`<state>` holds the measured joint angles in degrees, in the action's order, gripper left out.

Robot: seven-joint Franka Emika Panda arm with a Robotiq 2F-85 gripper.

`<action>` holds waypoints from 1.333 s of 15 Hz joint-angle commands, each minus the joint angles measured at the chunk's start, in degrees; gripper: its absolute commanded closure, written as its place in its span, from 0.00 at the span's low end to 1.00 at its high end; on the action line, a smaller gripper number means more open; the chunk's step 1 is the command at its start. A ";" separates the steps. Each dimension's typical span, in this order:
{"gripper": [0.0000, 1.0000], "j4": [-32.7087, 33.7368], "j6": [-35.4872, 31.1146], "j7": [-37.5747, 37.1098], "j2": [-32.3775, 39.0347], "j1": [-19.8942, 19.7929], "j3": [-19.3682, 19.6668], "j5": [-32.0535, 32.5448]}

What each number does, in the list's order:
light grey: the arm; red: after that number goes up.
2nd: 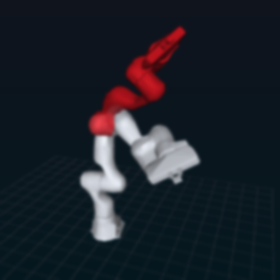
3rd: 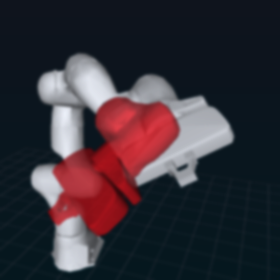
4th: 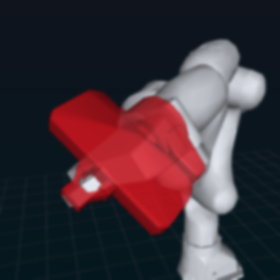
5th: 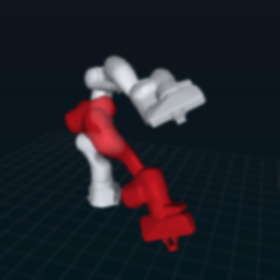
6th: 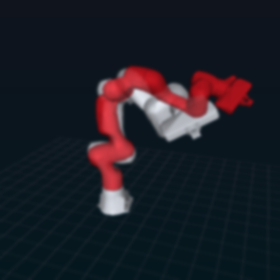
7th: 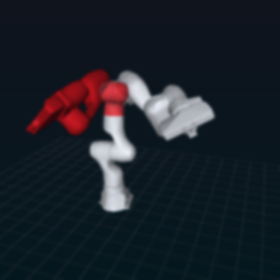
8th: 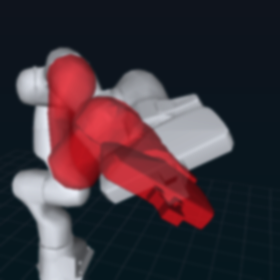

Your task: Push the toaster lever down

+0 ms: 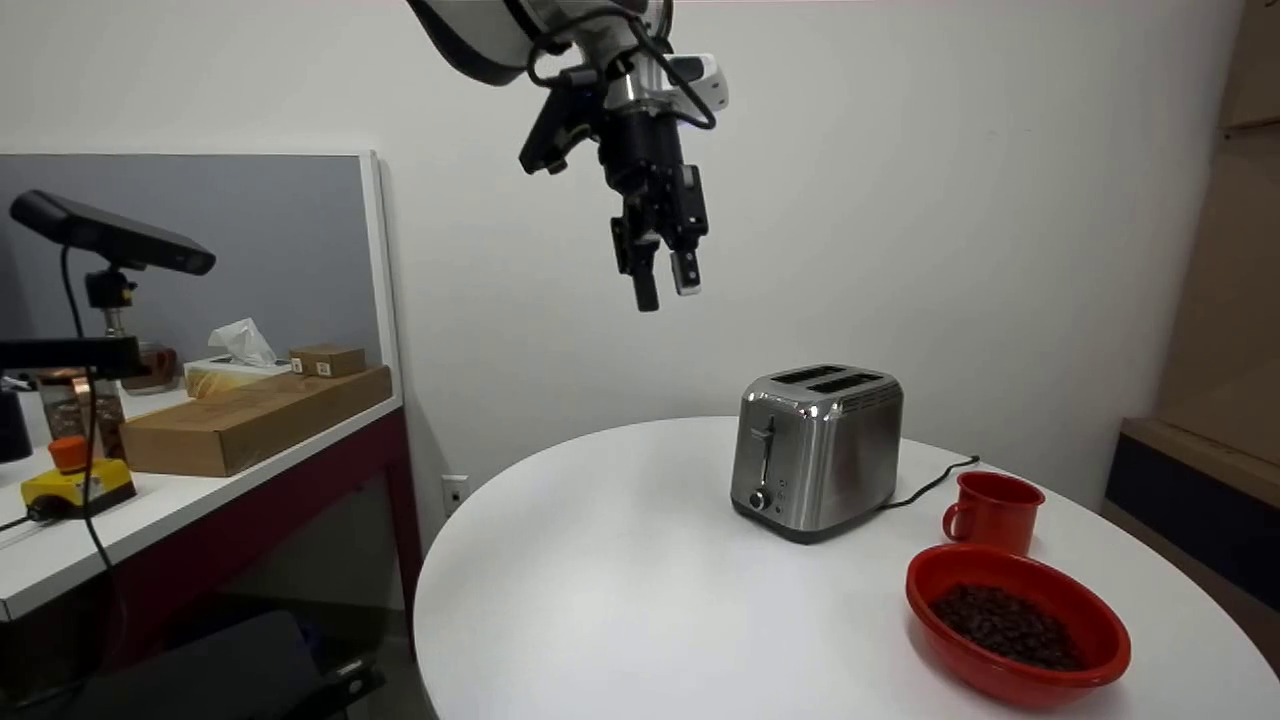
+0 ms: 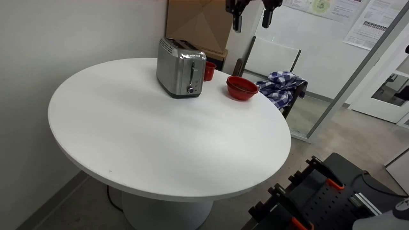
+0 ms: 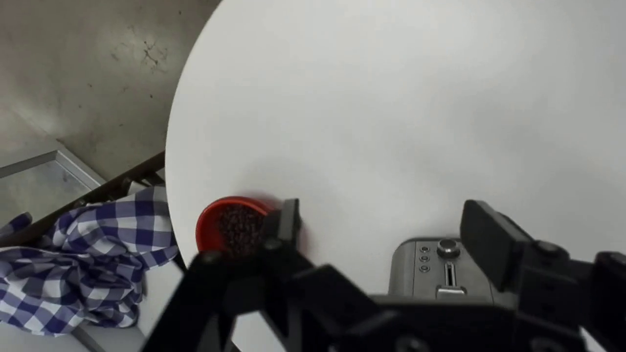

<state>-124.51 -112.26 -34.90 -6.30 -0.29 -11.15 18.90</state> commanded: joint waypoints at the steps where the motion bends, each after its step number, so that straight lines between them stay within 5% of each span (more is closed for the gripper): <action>1: 0.47 3.92 -6.61 -4.70 6.31 1.15 1.76 5.08; 8: 0.97 7.04 -21.21 -17.68 15.69 4.11 5.55 20.98; 12: 0.98 9.85 -25.73 -21.09 21.08 6.25 7.57 24.58; 20: 0.98 14.73 -28.54 -19.63 27.84 8.24 10.42 21.31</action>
<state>-112.65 -139.75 -54.87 18.95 6.60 -2.38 41.50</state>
